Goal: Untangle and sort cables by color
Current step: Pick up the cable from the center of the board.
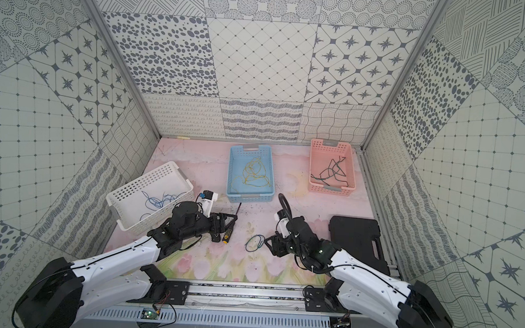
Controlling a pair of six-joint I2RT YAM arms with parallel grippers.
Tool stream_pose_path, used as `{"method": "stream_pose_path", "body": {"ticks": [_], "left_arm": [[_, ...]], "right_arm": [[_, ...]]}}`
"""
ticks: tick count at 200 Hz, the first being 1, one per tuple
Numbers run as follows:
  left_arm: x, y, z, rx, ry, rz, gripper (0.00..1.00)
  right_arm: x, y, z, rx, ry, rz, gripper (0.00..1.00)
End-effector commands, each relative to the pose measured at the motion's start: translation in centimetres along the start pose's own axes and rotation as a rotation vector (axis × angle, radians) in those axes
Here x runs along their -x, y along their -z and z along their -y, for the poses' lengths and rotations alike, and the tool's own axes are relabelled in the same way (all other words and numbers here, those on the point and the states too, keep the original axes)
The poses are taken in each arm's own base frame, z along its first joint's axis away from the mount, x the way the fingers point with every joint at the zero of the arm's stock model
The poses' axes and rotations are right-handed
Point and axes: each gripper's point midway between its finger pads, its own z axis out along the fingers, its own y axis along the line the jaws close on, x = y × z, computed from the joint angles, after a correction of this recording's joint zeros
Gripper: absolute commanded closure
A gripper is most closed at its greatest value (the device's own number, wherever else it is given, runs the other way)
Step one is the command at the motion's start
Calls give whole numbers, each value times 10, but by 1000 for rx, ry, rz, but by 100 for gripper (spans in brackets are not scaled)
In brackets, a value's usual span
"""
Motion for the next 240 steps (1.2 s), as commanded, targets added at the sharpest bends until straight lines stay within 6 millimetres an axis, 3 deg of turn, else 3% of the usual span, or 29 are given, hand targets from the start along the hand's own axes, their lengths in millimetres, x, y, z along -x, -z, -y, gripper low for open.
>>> {"method": "stream_pose_path", "body": {"ticks": [1,24,46,58,111,173,209,223,240], "left_arm": [[20,13,16,-50,-141,126,25],[21,21,14,-36,-153,155,24],[20,24,12,-34,-150,159,24],[19,25,13,-37,-148,159,24],[16,28,13,-39,-141,157,23],[14,28,19,-76,-129,143,23],[13,30,24,-105,-122,137,24],[12,30,27,-119,-118,129,24],[9,29,31,-146,-108,114,24]], "right_arm": [[21,-14,15,-254,-61,89,42],[25,-28,8,-395,-152,119,40],[22,-50,-20,-343,-176,115,40],[20,-59,-26,-351,-178,104,44],[18,-54,-16,-484,-122,106,54],[17,-63,-23,-383,-57,57,73],[15,-74,-12,-336,-83,7,80],[17,-76,-13,-313,-62,-2,86],[23,-73,-17,-299,-20,14,100]]}}
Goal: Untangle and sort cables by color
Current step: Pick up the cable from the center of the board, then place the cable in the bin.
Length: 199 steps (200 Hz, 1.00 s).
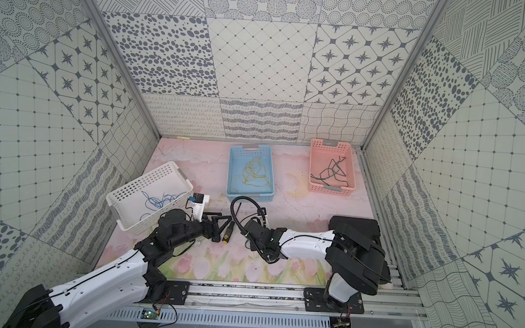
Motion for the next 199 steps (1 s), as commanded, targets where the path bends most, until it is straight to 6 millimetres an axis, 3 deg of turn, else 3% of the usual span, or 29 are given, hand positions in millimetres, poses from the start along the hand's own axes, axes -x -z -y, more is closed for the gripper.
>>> {"method": "stream_pose_path", "body": {"ticks": [1,28,58,87,104,120,145,185,199], "left_arm": [[1,0,18,-89,1,-5,24],[-2,0,32,-172,24,-32,24],[-2,3,58,-339,35,-31,22],[7,8,86,-506,58,-14,22],[10,9,104,-585,64,-10,22],[12,7,119,-627,50,-15,22],[8,-10,132,-603,3,-42,26],[7,-36,133,-531,-21,-98,53],[4,-42,135,-530,-23,-137,57]], "right_arm": [[11,9,-15,87,59,36,100],[36,37,-14,147,31,165,100],[78,98,-9,402,-143,337,100],[95,155,0,641,-219,454,100],[99,179,2,691,-205,498,100],[97,188,5,697,-192,502,100],[92,184,3,707,-189,485,100],[89,174,-2,689,-153,444,100],[89,172,-2,682,-145,438,100]]}}
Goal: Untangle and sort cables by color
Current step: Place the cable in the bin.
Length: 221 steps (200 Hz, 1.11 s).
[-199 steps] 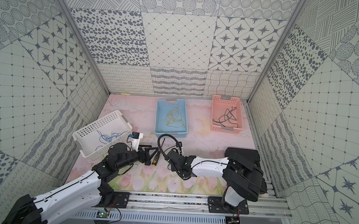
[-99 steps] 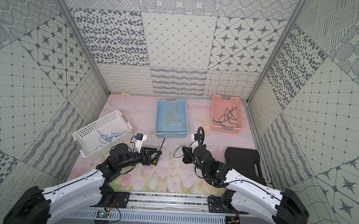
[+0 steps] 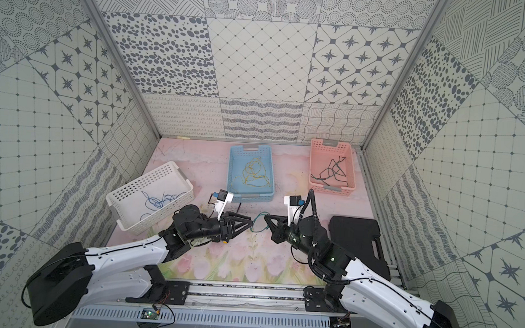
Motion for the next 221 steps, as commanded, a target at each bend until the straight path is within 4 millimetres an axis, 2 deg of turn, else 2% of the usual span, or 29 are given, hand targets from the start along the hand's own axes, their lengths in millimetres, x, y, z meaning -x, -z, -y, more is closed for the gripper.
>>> {"method": "stream_pose_path", "body": {"ticks": [1,11,29,70,84,117,158,169,179,190,221], "left_arm": [[8,-16,10,-29,-60,-32,57],[4,-19,7,-26,-50,-56,60],[-2,-25,3,-26,-43,-100,74],[-6,-31,1,-21,-25,-157,80],[-8,-32,-1,-9,-21,-181,80],[-18,-28,-20,102,-30,-236,73],[-22,-27,-21,113,-28,-274,73],[-22,-27,-19,102,-26,-276,79],[-21,-27,-14,83,-24,-276,91],[-21,-28,-10,63,-22,-276,99],[-21,-27,-3,30,-26,-280,100]], "right_arm": [[1,-2,-5,18,31,-9,100],[1,-2,-5,18,35,-12,100],[1,-2,-6,22,41,-13,100],[0,-1,-6,23,49,-16,100],[0,0,-6,22,49,-16,100],[1,3,-5,20,54,-8,100],[1,4,-5,21,53,-6,100],[1,4,-4,18,52,-6,100],[0,4,-2,8,53,-9,100],[-1,4,-1,3,56,-11,100],[-1,3,-2,9,59,-13,99]]}}
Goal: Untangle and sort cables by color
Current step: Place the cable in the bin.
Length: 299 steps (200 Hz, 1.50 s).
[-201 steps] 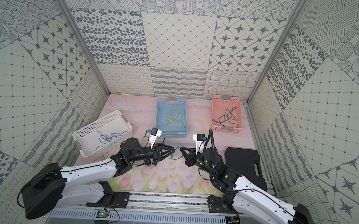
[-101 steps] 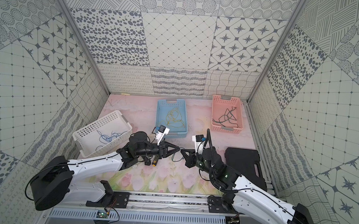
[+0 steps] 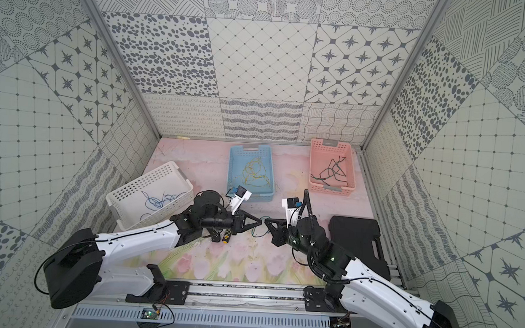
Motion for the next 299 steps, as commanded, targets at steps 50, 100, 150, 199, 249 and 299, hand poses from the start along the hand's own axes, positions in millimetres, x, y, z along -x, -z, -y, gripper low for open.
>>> {"method": "stream_pose_path", "body": {"ticks": [50,100,150,199,249,299], "left_arm": [[23,27,-10,1,53,155,100],[32,30,13,-170,48,193,100],[35,27,26,-257,8,183,100],[34,25,27,-274,10,167,100],[38,26,28,-273,2,161,100],[30,51,-6,36,-4,119,100]], "right_arm": [[17,30,-1,57,39,159,34],[6,29,-4,268,-137,197,38],[21,10,-20,402,-403,168,54],[24,6,-23,397,-456,146,54],[16,-1,-22,345,-404,81,99],[41,57,63,-417,140,109,100]]}}
